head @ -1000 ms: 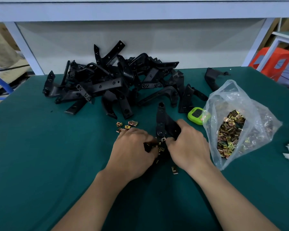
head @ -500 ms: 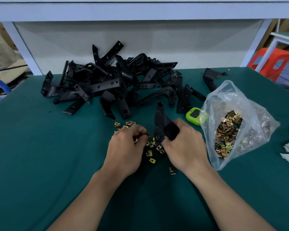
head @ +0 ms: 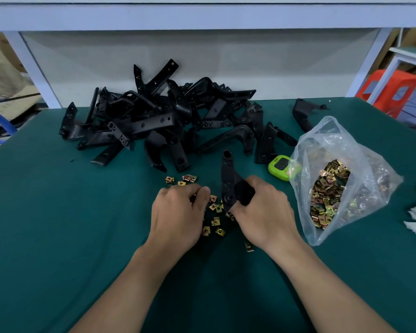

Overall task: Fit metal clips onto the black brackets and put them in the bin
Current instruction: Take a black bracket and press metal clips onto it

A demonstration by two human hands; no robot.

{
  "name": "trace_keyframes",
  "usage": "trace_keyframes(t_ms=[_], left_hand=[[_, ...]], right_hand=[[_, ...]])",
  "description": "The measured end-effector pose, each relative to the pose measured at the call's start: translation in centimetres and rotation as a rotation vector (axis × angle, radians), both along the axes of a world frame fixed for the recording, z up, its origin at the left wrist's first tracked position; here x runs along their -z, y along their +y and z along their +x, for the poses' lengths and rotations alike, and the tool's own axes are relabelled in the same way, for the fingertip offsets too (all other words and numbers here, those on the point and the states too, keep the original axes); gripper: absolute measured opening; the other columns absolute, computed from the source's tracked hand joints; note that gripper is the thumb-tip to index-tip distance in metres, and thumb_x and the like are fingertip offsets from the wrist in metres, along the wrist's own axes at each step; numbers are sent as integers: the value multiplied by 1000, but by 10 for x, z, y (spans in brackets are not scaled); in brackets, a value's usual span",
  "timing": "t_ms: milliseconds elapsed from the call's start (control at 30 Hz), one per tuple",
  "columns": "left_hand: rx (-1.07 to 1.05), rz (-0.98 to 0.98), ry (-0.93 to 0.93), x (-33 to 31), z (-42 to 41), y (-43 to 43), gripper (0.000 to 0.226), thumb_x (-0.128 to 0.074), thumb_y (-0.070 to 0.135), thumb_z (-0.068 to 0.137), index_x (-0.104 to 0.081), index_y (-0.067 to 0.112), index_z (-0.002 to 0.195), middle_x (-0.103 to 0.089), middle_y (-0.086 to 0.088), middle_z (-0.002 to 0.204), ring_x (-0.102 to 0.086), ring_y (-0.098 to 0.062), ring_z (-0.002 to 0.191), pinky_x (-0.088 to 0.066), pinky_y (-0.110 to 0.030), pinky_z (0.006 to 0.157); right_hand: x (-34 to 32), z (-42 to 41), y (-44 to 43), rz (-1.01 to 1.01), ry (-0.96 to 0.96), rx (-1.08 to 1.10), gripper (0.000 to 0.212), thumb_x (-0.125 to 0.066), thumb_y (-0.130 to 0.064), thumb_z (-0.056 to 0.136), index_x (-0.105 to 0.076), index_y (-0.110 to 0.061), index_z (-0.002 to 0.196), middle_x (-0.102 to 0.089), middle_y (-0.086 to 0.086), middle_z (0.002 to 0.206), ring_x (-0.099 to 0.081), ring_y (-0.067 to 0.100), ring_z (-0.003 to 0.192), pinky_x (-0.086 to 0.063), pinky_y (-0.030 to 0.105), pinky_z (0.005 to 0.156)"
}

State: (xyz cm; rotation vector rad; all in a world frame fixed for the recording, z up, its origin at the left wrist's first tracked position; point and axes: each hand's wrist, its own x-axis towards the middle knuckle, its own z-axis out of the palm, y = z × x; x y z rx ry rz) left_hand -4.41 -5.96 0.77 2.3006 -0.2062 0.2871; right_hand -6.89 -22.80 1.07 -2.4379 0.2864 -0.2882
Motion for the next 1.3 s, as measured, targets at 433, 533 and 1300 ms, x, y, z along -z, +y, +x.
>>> trace_keyframes(t_ms=[433, 533, 1300], left_hand=[[-11, -829, 228, -7, 7, 3, 25, -75, 1, 88, -82, 25, 85, -80, -4, 83, -74, -11, 75, -54, -15, 70], [29, -875, 239, -9, 6, 1, 25, -72, 1, 90, -82, 24, 84, -79, -6, 80, -69, -8, 68, -52, -14, 66], [136, -945, 282, -11, 3, 1, 9, -82, 25, 74, -82, 18, 78, -77, -3, 74, -70, -8, 65, -53, -16, 62]], right_hand=[[0, 0, -1, -45, -39, -20, 19, -64, -36, 79, -46, -32, 81, -59, -8, 66, -56, 13, 63, -38, 32, 52], [2, 0, -1, -85, -37, -9, 20, -67, -35, 80, -47, -31, 84, -59, -9, 67, -56, 13, 64, -40, 33, 54], [3, 2, -1, -126, -55, -40, 19, -68, -36, 81, -54, -33, 93, -61, -8, 72, -61, 23, 71, -52, 39, 63]])
